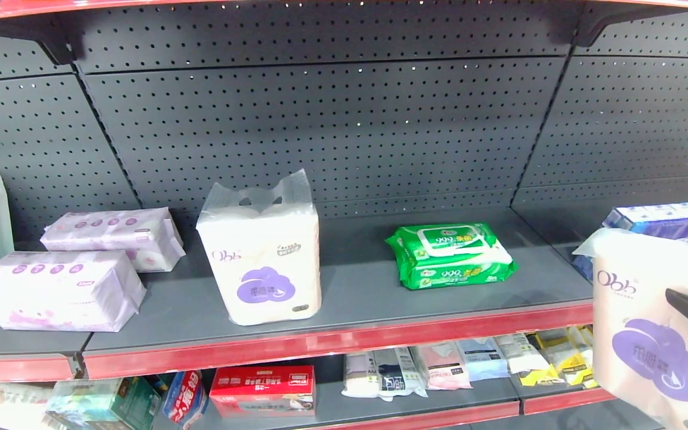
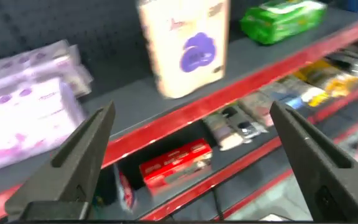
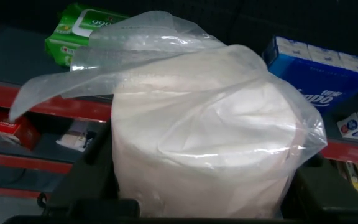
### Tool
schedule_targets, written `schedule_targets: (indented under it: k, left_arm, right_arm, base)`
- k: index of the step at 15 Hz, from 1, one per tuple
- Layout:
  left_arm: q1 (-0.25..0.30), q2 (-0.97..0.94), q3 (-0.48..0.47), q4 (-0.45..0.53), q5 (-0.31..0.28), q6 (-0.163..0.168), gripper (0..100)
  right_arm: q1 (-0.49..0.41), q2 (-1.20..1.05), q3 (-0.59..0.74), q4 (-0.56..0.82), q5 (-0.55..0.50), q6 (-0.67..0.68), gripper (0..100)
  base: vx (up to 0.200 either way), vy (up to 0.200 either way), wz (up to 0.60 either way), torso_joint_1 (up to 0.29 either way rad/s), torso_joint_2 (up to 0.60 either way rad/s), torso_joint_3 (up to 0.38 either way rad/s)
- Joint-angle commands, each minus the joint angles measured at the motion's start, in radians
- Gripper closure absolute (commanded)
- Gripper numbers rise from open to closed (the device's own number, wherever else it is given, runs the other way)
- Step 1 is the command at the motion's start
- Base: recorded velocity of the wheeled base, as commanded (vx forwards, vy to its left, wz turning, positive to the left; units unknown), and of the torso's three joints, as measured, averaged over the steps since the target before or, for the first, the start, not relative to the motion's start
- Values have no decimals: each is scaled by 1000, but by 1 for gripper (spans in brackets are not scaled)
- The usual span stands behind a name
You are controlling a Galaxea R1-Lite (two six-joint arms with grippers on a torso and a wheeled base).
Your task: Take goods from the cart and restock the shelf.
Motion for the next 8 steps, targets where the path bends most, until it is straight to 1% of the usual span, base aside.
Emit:
schedule_targets:
  k: [1, 2, 3, 5, 8]
  left_arm:
    - [-22, -6, 5, 3, 7, 2, 0]
    - [-22, -6, 5, 3, 7, 2, 0]
    - [5, -24, 23, 4, 31, 2, 0]
    - [5, -38, 32, 7, 31, 2, 0]
    - [5, -73, 74, 18, 31, 5, 0]
  right_arm:
    - [0, -4, -5, -1, 1, 0, 100]
    - [0, -4, -5, -1, 1, 0, 100]
    - [2, -5, -13, -1, 2, 0, 100]
    - [3, -1, -28, -1, 4, -6, 100]
    - [3, 21, -65, -1, 2, -8, 100]
  base:
    - [0, 0, 0, 0, 0, 0]
    - [0, 0, 0, 0, 0, 0]
    - [0, 0, 0, 0, 0, 0]
    - [0, 0, 0, 0, 0, 0]
    - [0, 0, 0, 0, 0, 0]
